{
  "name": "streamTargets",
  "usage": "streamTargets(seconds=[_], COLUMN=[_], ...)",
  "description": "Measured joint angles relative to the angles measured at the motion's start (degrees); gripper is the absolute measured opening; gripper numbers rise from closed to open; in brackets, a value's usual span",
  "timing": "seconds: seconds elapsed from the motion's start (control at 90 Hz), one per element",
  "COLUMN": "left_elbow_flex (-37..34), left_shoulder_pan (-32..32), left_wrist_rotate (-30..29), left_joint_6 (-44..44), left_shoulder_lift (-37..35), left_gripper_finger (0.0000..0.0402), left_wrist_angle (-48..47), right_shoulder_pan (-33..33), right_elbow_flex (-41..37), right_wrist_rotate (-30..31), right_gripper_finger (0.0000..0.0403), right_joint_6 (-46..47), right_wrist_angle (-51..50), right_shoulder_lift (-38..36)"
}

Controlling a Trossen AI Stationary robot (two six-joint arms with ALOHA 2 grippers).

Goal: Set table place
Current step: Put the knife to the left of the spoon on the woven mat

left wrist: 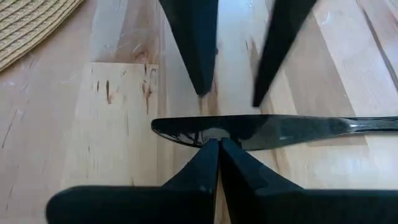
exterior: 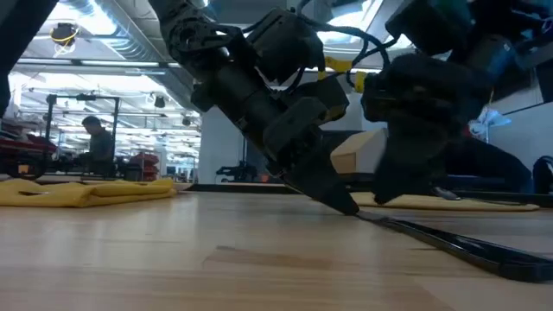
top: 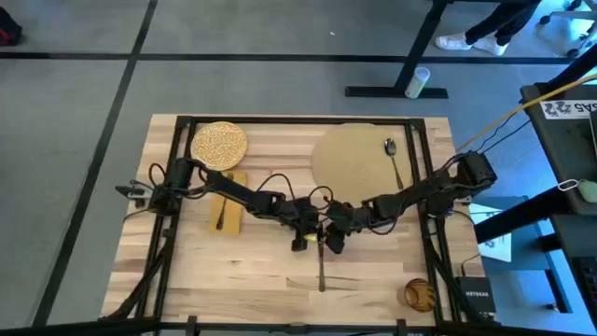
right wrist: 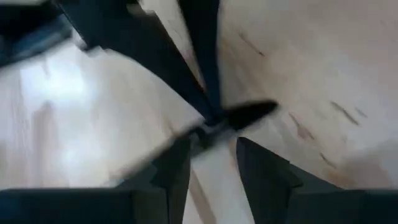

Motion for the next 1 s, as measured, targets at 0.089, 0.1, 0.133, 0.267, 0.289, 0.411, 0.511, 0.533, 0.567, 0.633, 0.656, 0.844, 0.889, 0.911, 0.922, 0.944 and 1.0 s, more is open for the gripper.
streamTargets(seconds=[0.089,0.1,0.133,0.267,0.289,0.411,0.511,0.533,0.567,0.633,0.656,0.844,0.889,0.911,0.922,0.944,1.0], left_elbow_flex=[0.02,0.01,0.0,0.02,0.02,0.0,0.0,0.0,0.0,-0.03,-0.03,-0.13,-0.14,-0.15,-0.16,-0.16,-0.22], left_shoulder_pan=[0.0,0.0,0.0,0.01,0.0,-0.04,-0.04,-0.04,-0.04,-0.04,-0.04,0.0,0.0,0.0,0.0,0.0,0.0], left_wrist_rotate=[0.08,0.12,0.3,0.64,0.64,0.64,0.65,0.64,0.65,0.66,0.66,0.8,0.82,0.82,0.81,0.8,0.81], left_joint_6=[0.02,0.02,0.02,0.02,0.02,0.02,0.0,-0.03,-0.07,-0.33,-0.43,-1.52,-1.6,-1.64,-1.67,-1.73,-1.97], left_shoulder_lift=[0.0,0.0,0.0,0.0,0.0,0.0,0.0,0.0,0.0,0.0,0.0,-0.41,-0.52,-0.68,-0.81,-1.04,-1.26], left_gripper_finger=[0.0,0.0,0.0,0.0,0.0,0.0,0.0,0.0,0.0,0.0,0.0,0.0,0.0,0.0,0.0,0.0,0.0], left_wrist_angle=[-0.22,-0.23,-0.27,-0.97,-1.03,-1.09,-1.12,-1.11,-1.11,-1.0,-0.97,-0.2,-0.17,-0.18,-0.24,-0.4,-0.3], right_shoulder_pan=[0.02,0.02,0.02,0.8,1.11,3.15,5.36,5.79,6.42,7.49,7.75,8.17,8.17,8.17,8.17,8.17,8.17], right_elbow_flex=[-2.57,-3.0,-4.34,-10.48,-11.56,-15.87,-17.01,-17.05,-17.06,-17.06,-17.06,-16.99,-16.99,-16.99,-16.99,-16.99,-16.99], right_wrist_rotate=[0.02,0.02,0.05,2.67,3.78,8.25,10.09,10.17,10.3,10.88,11.23,11.2,11.17,11.17,11.17,11.14,11.06], right_gripper_finger=[0.0123,0.0123,0.0123,0.0123,0.0123,0.0123,0.0123,0.0123,0.0123,0.0123,0.0123,0.0123,0.0123,0.0123,0.0123,0.0123,0.0123], right_joint_6=[2.1,2.45,3.22,7.31,8.01,12.84,16.2,16.69,17.6,19.3,19.63,22.3,22.41,22.45,22.45,22.45,22.5], right_wrist_angle=[7.92,8.91,11.51,21.63,23.6,31.35,32.55,32.46,32.2,31.79,31.71,29.55,29.55,29.58,29.59,29.62,29.66], right_shoulder_lift=[1.92,2.13,2.56,2.45,2.41,2.4,2.29,2.29,2.29,2.27,2.27,2.21,2.21,2.21,2.21,2.21,2.21])
